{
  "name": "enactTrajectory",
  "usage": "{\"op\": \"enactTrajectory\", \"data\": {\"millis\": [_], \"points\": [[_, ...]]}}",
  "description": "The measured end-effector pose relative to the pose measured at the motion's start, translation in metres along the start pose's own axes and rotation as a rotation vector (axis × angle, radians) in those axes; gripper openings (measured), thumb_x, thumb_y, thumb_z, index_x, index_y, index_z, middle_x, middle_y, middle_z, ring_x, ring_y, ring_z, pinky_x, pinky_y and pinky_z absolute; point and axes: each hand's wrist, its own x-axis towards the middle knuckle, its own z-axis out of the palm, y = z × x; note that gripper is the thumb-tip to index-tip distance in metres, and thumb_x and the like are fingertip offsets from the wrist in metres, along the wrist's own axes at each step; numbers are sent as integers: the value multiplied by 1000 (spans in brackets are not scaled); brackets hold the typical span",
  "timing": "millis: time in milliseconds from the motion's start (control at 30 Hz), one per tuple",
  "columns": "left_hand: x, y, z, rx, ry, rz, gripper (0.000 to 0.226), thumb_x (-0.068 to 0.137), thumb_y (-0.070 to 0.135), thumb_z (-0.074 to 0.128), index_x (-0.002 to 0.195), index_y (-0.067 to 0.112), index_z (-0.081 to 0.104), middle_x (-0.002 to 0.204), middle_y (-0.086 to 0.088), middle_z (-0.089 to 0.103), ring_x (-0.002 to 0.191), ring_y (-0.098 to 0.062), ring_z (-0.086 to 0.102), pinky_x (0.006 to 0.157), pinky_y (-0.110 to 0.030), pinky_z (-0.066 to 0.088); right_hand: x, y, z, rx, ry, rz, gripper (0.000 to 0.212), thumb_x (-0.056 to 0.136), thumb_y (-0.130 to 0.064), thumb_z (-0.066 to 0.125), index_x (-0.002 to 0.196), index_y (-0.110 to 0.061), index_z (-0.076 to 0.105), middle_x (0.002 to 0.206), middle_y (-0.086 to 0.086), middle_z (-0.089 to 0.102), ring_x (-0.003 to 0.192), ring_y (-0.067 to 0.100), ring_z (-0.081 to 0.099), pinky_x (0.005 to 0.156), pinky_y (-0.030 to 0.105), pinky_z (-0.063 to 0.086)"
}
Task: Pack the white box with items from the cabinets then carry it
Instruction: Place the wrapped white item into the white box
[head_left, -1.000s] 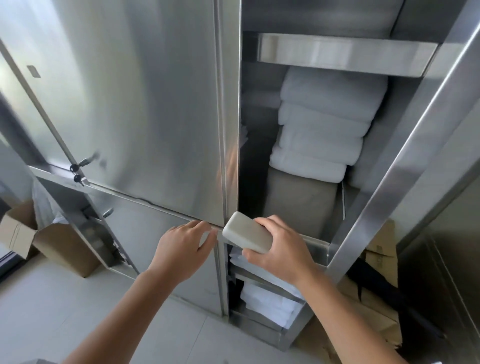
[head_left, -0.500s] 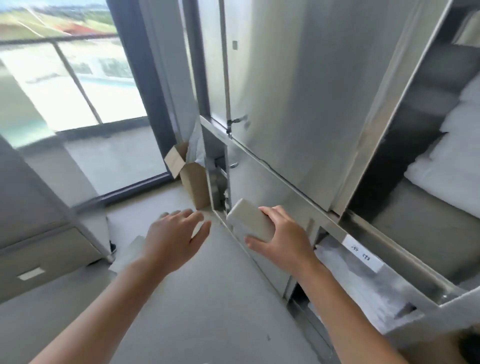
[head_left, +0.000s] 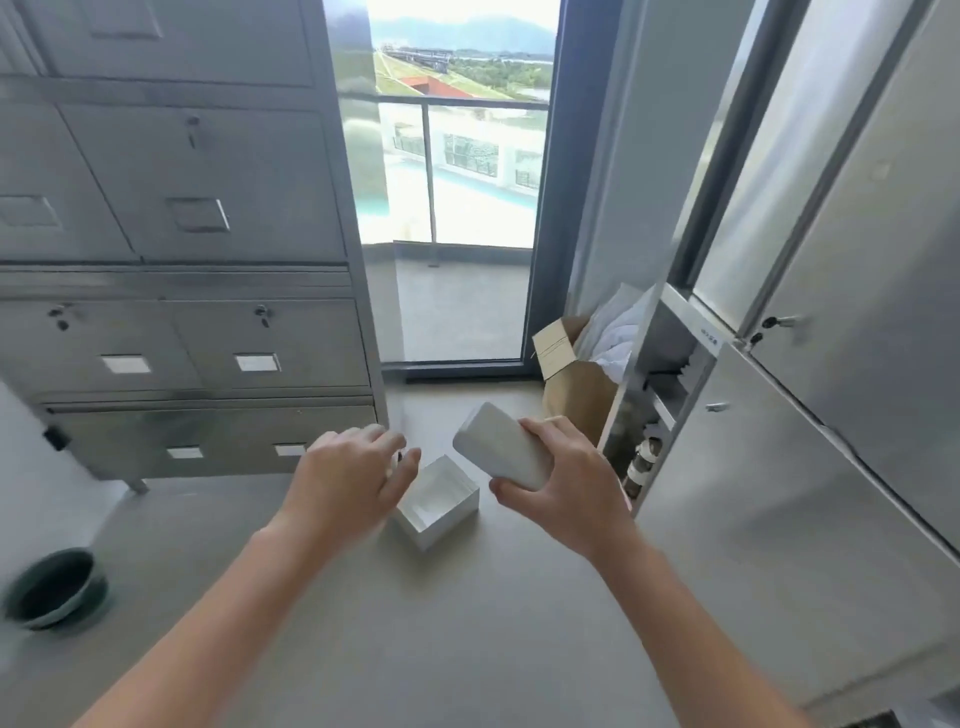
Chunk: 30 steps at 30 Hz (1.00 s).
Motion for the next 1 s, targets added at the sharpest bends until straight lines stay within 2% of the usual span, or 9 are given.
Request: {"op": "enactTrajectory", "data": {"millis": [133,367,467,600,833,1000], "points": [[0,-43,8,-17,-2,-70,56,93,51,21,86,19,67,78,5,64,70,-23,60,67,-34,45,24,-17,44,46,-74,-3,72,66,-62,72,131,-35,57,109,-21,55,95,4,55,79,18,43],[42,-78,47,-24,-22,-119,53,93,49,26,88,18,69,79,2,67,70,-25,64,62,-33,43,92,-2,93,101,-160,2,71,65,-57,75,130,-31,60,110,-19,56,97,5,55,85,26,49],[78,-88,67,-3,-56,-138,54,93,51,23,88,20,67,79,4,65,72,-23,63,65,-32,39,134,18,110,126,-182,-13,73,65,-58,74,131,-29,60,111,-19,55,98,5,56,85,27,49],[137,-95,83,31,-90,-179,58,92,55,16,92,23,64,84,6,63,77,-20,60,72,-36,43,196,42,127,160,-204,-31,71,66,-56,76,130,-29,61,110,-18,56,97,5,56,84,26,49],[213,-126,113,16,-88,-265,52,94,54,20,90,25,62,81,7,61,77,-18,58,73,-36,43,296,62,154,164,-294,-57,71,66,-57,74,130,-27,62,111,-14,58,98,11,60,88,33,51],[250,-166,151,-32,-135,-312,52,94,55,21,93,25,63,84,7,62,77,-19,57,75,-35,42,349,72,197,167,-343,-30,78,62,-64,70,131,-29,62,110,-18,57,98,7,59,86,29,50]]}}
